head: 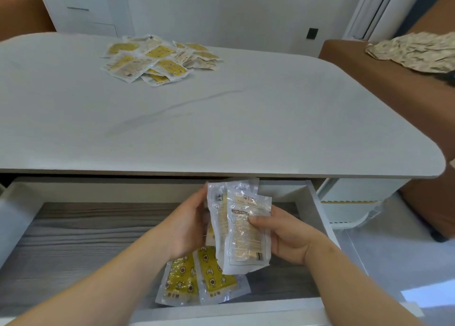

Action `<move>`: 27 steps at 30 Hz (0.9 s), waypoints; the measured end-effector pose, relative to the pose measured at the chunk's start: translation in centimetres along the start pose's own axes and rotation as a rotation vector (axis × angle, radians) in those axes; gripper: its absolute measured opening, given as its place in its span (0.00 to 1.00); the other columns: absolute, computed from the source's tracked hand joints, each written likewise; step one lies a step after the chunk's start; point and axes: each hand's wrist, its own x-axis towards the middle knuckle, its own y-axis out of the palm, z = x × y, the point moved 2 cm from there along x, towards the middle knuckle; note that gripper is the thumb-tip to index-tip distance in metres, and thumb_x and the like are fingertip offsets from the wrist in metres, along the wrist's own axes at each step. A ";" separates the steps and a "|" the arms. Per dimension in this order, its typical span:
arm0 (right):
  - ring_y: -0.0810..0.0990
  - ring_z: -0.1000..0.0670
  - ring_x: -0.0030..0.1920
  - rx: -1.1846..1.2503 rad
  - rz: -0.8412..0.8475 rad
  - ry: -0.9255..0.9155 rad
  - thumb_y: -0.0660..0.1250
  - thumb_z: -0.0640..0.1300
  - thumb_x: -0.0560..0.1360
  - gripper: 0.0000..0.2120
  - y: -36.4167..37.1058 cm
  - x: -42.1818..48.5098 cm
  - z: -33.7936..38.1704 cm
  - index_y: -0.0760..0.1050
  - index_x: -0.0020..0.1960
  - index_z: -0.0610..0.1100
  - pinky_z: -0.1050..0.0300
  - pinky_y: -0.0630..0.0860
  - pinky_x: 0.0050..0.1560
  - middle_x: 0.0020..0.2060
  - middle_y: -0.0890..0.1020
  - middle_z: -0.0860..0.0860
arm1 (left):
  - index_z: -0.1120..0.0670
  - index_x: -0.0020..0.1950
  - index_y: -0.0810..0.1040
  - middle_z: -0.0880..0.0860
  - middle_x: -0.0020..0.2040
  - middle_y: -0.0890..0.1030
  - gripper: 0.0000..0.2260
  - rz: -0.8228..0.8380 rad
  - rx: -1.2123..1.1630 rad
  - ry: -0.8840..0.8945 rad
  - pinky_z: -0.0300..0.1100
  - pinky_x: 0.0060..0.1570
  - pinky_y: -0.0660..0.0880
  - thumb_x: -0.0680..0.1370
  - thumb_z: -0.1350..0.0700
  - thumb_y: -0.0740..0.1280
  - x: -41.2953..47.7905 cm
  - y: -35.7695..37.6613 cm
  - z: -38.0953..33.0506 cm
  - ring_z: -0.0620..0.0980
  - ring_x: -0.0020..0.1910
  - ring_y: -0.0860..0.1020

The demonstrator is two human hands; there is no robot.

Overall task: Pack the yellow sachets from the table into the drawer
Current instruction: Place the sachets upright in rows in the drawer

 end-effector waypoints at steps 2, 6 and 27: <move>0.82 0.43 0.53 0.004 -0.035 -0.011 0.65 0.34 0.72 0.16 -0.2 0.1 0.0 0.75 0.59 0.39 0.49 0.80 0.53 0.52 0.83 0.41 | 0.57 0.57 0.78 0.59 0.50 0.83 0.13 -0.052 -0.024 0.055 0.51 0.50 0.78 0.80 0.53 0.59 0.1 0.1 -0.2 0.57 0.49 0.81; 0.82 0.42 0.54 -0.074 -0.213 0.026 0.62 0.32 0.76 0.13 -1.0 0.8 -0.6 0.74 0.60 0.38 0.48 0.81 0.50 0.55 0.82 0.39 | 0.58 0.55 0.78 0.55 0.33 0.80 0.10 -0.306 0.181 0.125 0.40 0.31 0.74 0.76 0.66 0.65 0.4 -0.4 0.1 0.50 0.28 0.75; 0.81 0.39 0.53 0.033 -0.455 0.038 0.62 0.31 0.77 0.12 -1.8 0.5 -0.5 0.74 0.59 0.36 0.41 0.77 0.53 0.52 0.82 0.38 | 0.53 0.69 0.68 0.56 0.69 0.69 0.17 -0.488 1.534 0.014 0.49 0.66 0.66 0.80 0.56 0.56 0.6 -0.5 1.6 0.56 0.69 0.66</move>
